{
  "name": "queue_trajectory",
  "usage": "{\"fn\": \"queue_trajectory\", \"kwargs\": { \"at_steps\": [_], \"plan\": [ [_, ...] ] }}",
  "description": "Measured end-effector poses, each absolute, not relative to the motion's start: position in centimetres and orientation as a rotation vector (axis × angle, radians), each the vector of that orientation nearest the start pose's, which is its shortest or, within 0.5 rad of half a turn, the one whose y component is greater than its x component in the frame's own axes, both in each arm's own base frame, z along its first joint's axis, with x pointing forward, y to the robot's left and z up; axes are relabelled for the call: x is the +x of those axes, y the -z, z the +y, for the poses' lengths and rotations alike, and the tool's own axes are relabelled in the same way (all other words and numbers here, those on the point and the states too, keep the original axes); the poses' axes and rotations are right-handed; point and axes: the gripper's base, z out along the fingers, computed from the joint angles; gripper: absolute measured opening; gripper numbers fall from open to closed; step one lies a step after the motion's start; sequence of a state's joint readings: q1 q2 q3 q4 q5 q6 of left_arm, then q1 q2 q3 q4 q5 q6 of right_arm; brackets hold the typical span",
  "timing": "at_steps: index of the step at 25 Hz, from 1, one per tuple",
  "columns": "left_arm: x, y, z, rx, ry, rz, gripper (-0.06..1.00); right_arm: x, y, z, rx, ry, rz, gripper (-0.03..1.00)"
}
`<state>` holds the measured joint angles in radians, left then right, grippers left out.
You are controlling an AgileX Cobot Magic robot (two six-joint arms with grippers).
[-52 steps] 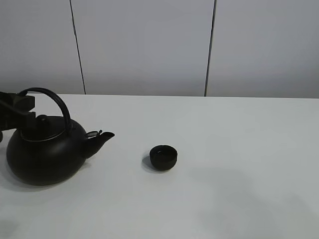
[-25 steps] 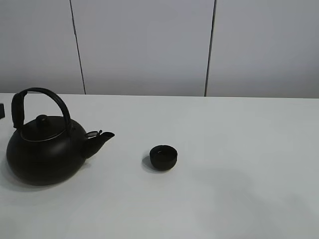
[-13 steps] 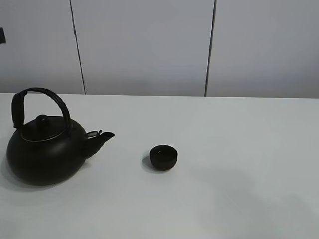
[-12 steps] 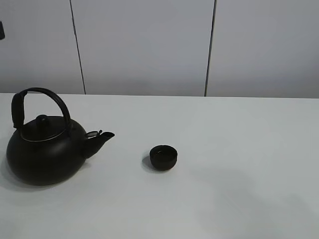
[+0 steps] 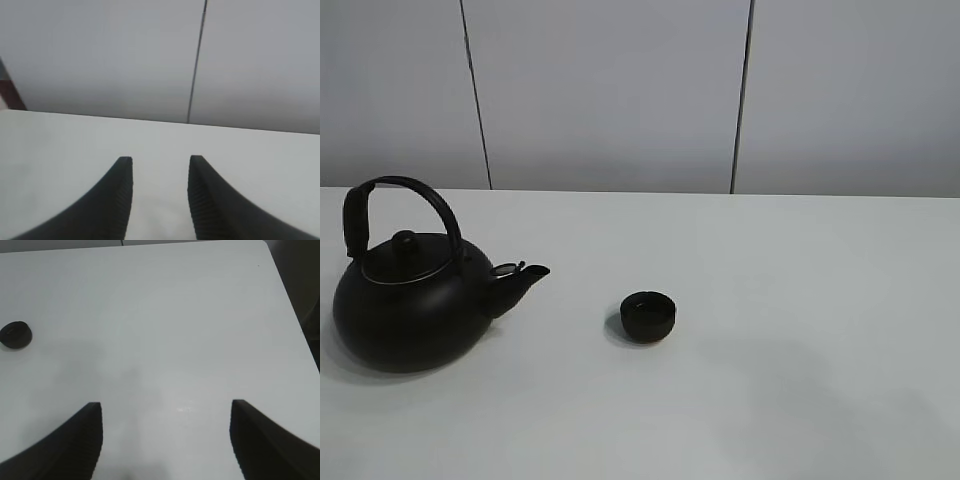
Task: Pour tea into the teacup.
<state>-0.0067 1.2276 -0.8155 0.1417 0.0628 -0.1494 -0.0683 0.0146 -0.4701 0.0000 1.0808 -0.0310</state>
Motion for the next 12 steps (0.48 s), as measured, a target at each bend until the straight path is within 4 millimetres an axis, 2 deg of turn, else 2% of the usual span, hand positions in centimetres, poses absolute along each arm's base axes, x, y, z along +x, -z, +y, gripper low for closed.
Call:
{"fn": "queue_trajectory", "kwargs": {
  "at_steps": [7,9,12],
  "plan": [
    [25.1,-35.4,4.9,-0.061,-0.226,1.980,0.27,0.0,-26.7,0.0,0.039,0.059,2.109,0.50],
    [23.9,-37.0,5.4,-0.069,-0.260,1.963,0.27,0.0,-26.7,0.0,0.039,0.059,2.109,0.50],
    [21.3,-40.0,4.9,-0.041,-0.295,1.898,0.27,0.0,-26.7,0.0,0.039,0.059,2.109,0.50]
  ]
}}
